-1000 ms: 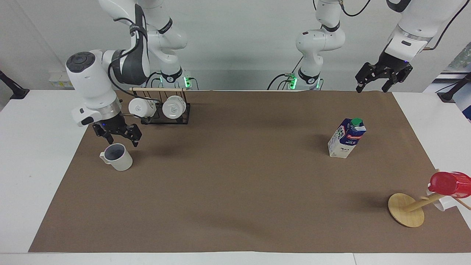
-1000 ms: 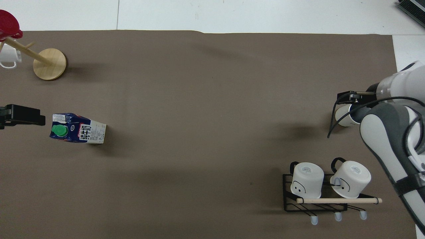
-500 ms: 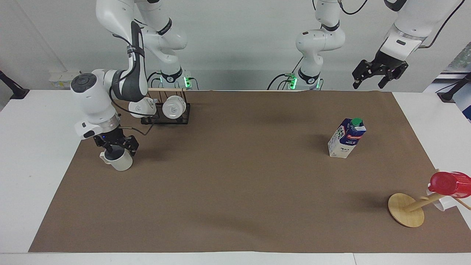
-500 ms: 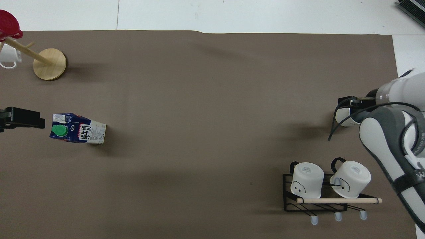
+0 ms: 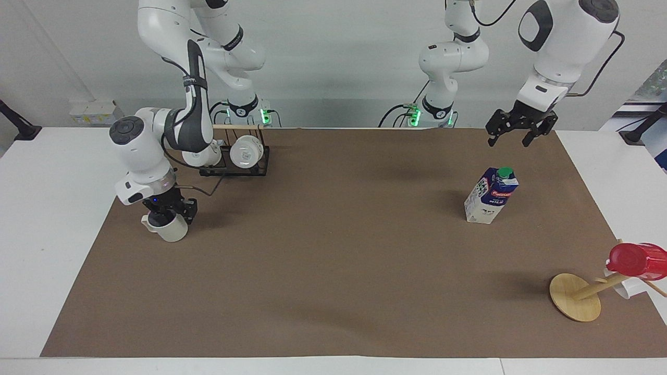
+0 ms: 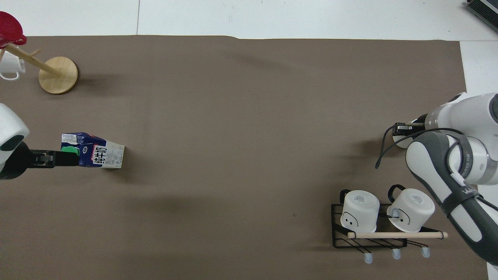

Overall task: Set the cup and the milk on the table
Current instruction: 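Grasp and lift the mug with the right gripper while the left gripper grasps the carton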

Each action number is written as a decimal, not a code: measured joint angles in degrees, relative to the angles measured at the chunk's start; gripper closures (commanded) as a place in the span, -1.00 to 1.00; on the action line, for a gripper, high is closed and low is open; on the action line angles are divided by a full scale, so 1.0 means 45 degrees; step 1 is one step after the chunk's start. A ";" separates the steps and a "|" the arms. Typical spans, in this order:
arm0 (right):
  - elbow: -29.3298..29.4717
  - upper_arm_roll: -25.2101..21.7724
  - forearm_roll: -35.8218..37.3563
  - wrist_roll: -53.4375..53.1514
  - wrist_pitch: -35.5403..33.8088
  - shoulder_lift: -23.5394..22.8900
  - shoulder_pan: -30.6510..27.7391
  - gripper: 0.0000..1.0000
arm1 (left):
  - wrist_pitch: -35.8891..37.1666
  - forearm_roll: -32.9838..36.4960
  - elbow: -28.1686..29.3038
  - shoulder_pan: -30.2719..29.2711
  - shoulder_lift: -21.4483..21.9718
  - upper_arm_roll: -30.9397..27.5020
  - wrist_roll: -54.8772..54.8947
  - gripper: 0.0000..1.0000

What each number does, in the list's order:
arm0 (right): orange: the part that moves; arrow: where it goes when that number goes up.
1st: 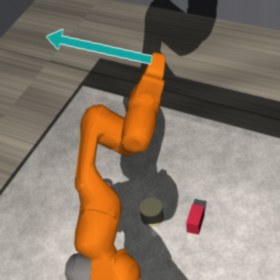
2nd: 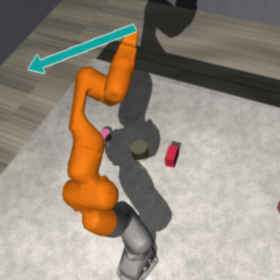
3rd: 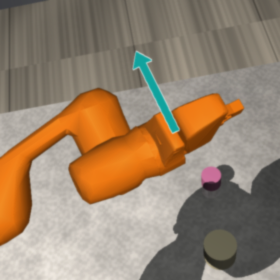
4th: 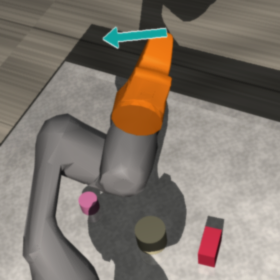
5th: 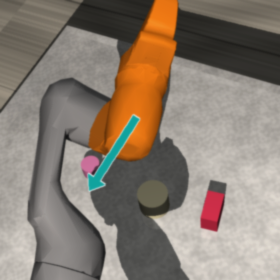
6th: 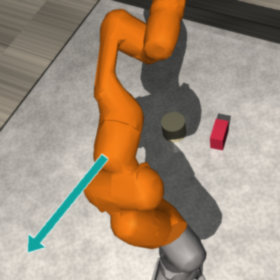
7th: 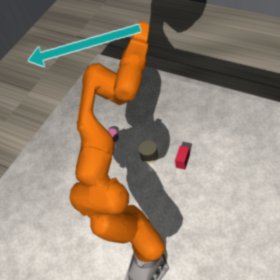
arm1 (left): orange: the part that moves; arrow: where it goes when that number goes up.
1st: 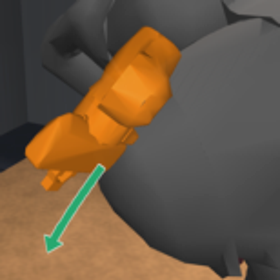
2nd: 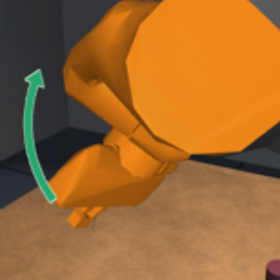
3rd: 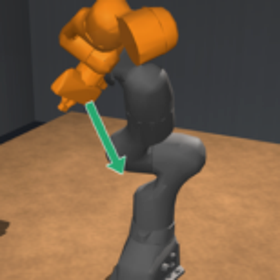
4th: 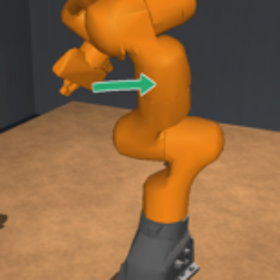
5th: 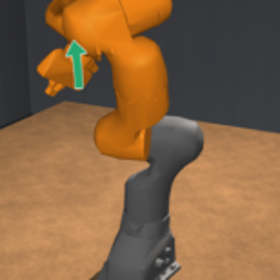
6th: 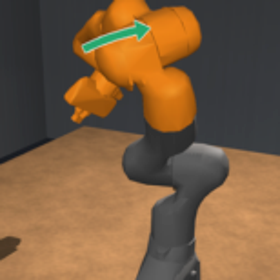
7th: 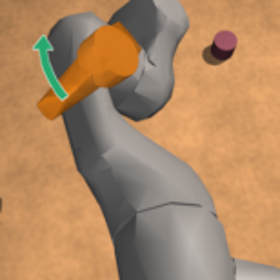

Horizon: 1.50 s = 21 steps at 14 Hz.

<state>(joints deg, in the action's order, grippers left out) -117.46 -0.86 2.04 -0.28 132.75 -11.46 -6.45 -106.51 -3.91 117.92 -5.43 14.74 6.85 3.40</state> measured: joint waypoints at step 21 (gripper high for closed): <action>0.2496 0.0151 0.0008 -0.7566 -0.1426 -0.0157 0.5993 1.00 | -0.3473 0.0138 0.1848 -0.0111 -0.1205 -0.0083 0.2988 -0.77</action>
<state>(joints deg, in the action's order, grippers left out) -106.23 -0.18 2.08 -34.32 126.34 -12.17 20.52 -122.14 -3.29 126.23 -5.93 9.32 6.48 16.84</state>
